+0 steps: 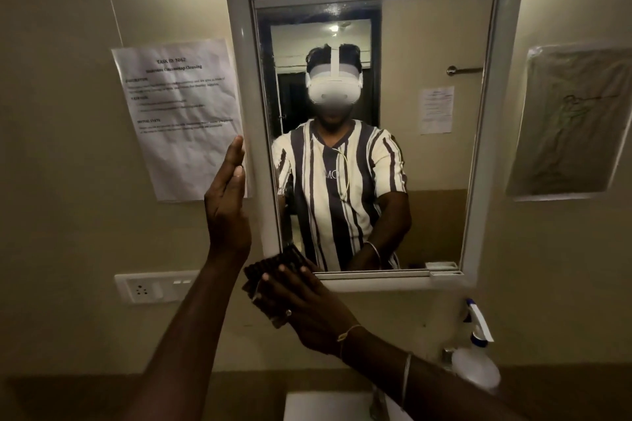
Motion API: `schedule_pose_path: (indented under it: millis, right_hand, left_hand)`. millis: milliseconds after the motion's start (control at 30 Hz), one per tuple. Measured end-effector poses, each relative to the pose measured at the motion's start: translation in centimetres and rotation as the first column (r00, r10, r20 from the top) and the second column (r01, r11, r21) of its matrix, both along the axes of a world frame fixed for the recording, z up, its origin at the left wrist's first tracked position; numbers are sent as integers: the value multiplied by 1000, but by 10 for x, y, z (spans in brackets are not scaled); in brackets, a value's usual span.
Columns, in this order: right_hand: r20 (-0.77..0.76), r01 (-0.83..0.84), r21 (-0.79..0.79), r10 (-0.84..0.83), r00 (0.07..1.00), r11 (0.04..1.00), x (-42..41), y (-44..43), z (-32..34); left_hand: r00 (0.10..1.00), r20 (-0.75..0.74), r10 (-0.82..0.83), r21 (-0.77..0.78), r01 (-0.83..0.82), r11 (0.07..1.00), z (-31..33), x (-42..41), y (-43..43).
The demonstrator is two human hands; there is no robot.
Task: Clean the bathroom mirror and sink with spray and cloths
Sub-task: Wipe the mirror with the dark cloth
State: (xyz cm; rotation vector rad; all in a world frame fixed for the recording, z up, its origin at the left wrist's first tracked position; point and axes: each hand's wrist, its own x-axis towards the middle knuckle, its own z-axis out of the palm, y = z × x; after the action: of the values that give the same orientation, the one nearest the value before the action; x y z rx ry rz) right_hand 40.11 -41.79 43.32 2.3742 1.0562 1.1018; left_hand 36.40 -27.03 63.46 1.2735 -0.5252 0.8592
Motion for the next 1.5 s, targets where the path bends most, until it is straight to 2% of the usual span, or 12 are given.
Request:
schedule_pose_path:
  millis: [133, 267, 333, 433, 633, 900, 1000, 1300, 1433, 1500]
  right_hand:
    - [14, -58, 44, 58, 998, 997, 5, 14, 30]
    - [45, -172, 145, 167, 985, 974, 15, 22, 95]
    - [117, -169, 190, 148, 982, 967, 20, 27, 132]
    - [209, -157, 237, 108, 972, 959, 25, 33, 186]
    - [333, -185, 250, 95, 938, 951, 27, 32, 261]
    - [416, -148, 271, 23, 909, 951, 32, 37, 332]
    - [446, -155, 297, 7, 895, 942, 34, 39, 358]
    - [508, -139, 296, -33, 861, 945, 37, 25, 388]
    - [526, -129, 344, -77, 847, 930, 36, 13, 398]
    - [541, -106, 377, -126, 832, 920, 35, -3, 404]
  left_hand:
    - [996, -2, 85, -92, -84, 992, -4, 0, 3]
    - [990, 19, 142, -152, -138, 979, -8, -3, 4]
    - [983, 14, 182, -191, -176, 966, -10, -4, 4]
    - [988, -3, 156, -215, -153, 965, -10, -3, 0]
    - [985, 79, 155, -72, -149, 986, 4, -2, -12]
    - [986, 91, 137, -48, -133, 990, 39, 10, -21]
    - [982, 70, 174, -13, -174, 985, 49, 17, -24]
    - [971, 54, 234, 19, -235, 972, 50, 22, -30]
    - [942, 122, 314, 106, -327, 939, 50, 20, -37]
    - [872, 198, 447, 176, -480, 860, 49, 26, -38]
